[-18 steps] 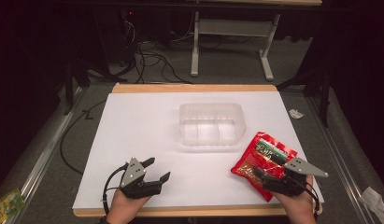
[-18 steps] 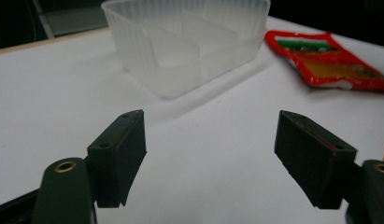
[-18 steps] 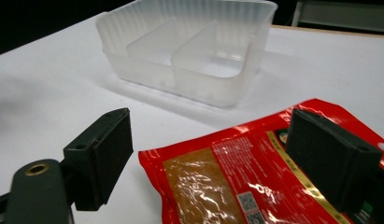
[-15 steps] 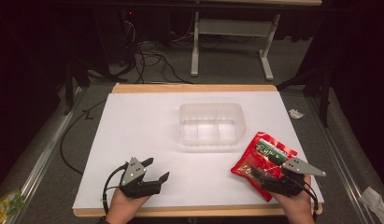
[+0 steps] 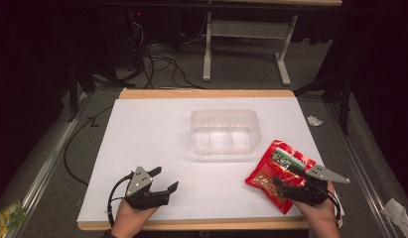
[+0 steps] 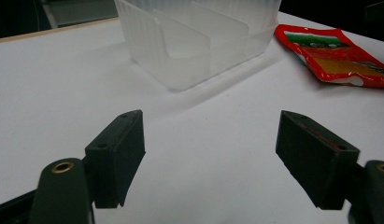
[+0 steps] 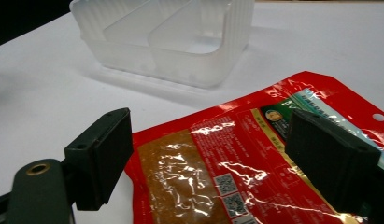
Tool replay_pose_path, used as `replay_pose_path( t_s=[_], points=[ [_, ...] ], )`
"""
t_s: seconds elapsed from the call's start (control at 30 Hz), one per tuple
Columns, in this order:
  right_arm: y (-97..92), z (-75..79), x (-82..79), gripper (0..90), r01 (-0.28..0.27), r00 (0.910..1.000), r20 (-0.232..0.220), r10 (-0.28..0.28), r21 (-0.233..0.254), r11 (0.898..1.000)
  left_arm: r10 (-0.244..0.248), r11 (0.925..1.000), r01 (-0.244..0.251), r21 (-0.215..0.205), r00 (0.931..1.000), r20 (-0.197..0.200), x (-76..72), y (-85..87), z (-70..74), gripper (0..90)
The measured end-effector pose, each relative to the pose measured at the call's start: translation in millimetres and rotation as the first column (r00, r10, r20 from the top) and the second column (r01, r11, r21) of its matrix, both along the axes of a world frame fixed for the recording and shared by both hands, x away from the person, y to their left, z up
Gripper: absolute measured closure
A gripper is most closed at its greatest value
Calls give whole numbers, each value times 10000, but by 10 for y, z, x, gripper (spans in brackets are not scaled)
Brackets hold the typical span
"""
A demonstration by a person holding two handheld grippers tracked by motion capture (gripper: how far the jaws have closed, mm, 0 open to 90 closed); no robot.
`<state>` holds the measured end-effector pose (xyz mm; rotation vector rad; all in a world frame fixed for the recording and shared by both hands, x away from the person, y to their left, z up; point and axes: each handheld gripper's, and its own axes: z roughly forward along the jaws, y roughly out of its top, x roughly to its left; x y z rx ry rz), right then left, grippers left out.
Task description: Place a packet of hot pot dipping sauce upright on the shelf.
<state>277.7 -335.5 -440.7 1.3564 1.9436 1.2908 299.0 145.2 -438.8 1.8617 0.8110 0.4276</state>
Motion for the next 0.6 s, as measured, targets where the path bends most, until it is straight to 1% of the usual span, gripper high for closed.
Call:
replay_pose_path(
  t_s=[0.07, 0.13, 0.2, 0.3, 0.37, 0.4, 0.43, 0.5, 0.57, 0.6],
  points=[
    [-43, -20, 17, 153, 2, 9999, 116, -2, 19, 10000, -42, 10000, 42, 12, 10000, -39, 6, -5, -5, 245],
    [-85, -38, 37, 154, 154, 9999, 17, -154, 31, 9999, -100, 9999, 100, 28, 9999, -53, 7, -11, -8, 245],
    [-145, -55, 67, 156, 389, 9992, 57, -389, 22, 9992, -141, 9999, 141, 16, 9999, -53, 4, -13, -9, 244],
    [-242, -79, 116, 156, 812, 9967, -48, -812, 66, 9967, -182, 9998, 182, 7, 9998, -74, 3, -13, -8, 244],
    [-319, -95, 159, 152, 1132, 9932, -253, -1134, -66, 9935, -216, 9998, 216, -2, 9998, -48, 2, -12, -4, 244],
    [-347, -101, 173, 150, 1268, 9913, -347, -1270, -71, 9919, -215, 9998, 215, 1, 9998, -40, 2, -12, -4, 244],
    [-392, -113, 198, 142, 1474, 9876, -544, -1473, -19, 9891, -223, 9998, 223, 7, 9997, -44, 2, -14, -5, 244],
    [-464, -139, 242, 137, 1660, 9828, -808, -1658, -52, 9861, -237, 9997, 237, -12, 9997, -42, 4, -19, -7, 244],
    [-519, -160, 277, 140, 1880, 9768, -1020, -1881, -102, 9821, -261, 9997, 261, 0, 9996, -74, 11, -24, -12, 244],
    [-573, -169, 321, 139, 2073, 9708, -1228, -2058, -9, 9783, -277, 9996, 277, 18, 9996, -90, 14, -28, -15, 244]
  ],
)
